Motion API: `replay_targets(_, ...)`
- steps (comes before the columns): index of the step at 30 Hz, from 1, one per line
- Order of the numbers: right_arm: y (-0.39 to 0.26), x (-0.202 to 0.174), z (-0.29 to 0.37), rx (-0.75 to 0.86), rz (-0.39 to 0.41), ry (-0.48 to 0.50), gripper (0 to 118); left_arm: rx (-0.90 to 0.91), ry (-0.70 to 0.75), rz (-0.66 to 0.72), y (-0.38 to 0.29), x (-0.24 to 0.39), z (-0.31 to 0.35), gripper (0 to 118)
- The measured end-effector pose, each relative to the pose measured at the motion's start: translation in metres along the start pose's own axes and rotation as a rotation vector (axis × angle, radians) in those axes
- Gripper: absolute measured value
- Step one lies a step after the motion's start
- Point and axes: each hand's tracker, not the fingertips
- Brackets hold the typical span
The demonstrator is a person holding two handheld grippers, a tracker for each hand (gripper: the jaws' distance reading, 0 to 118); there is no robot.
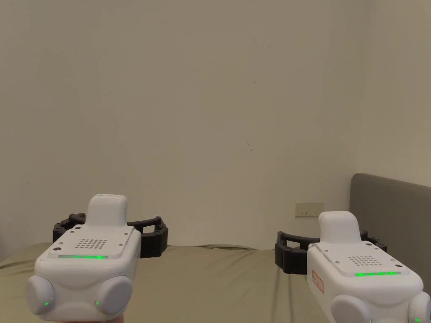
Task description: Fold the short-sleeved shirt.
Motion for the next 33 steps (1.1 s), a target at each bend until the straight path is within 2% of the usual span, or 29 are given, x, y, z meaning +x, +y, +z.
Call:
replay_targets(7,0.001,-0.003,0.005,0.018,0.041,0.0,118,-0.002,-0.006,0.001,0.0,0.003,-0.001,118)
replay_targets(20,-0.001,0.0,0.007,0.022,0.026,0.004,118,0.032,-0.011,0.001,0.002,0.004,0.002,118)
replay_targets(24,-0.007,0.005,0.009,0.026,0.015,0.008,118,0.008,-0.089,-0.001,-0.002,0.003,0.005,118)
replay_targets(25,-0.009,0.006,0.01,0.029,0.008,0.01,118,0.002,-0.137,-0.012,-0.003,0.004,0.007,104)
replay_targets(26,-0.011,0.006,0.012,0.03,0.002,-0.001,112,-0.003,-0.156,-0.047,-0.005,0.006,0.007,41)
replay_targets(27,-0.015,0.005,0.013,0.036,0.003,-0.046,87,-0.016,-0.144,-0.091,-0.008,0.011,0.005,0)
replay_targets(28,-0.018,0.005,0.013,0.049,0.017,-0.068,40,-0.019,-0.068,-0.118,-0.012,0.017,0.004,0)
replay_targets(29,-0.022,0.004,0.011,0.022,0.021,-0.101,4,0.006,-0.05,-0.116,-0.017,0.02,0.006,0)
replay_targets(30,-0.027,0.007,0.011,0.017,0.012,-0.13,3,-0.004,-0.084,-0.109,-0.019,0.021,0.006,0)
replay_targets(32,-0.034,0.019,0.01,-0.038,-0.043,-0.012,3,-0.021,-0.117,-0.091,-0.023,0.018,0.004,0)
replay_targets(33,-0.036,0.018,0.008,-0.063,-0.049,-0.019,3,-0.02,-0.106,-0.095,-0.026,0.019,0.005,0)
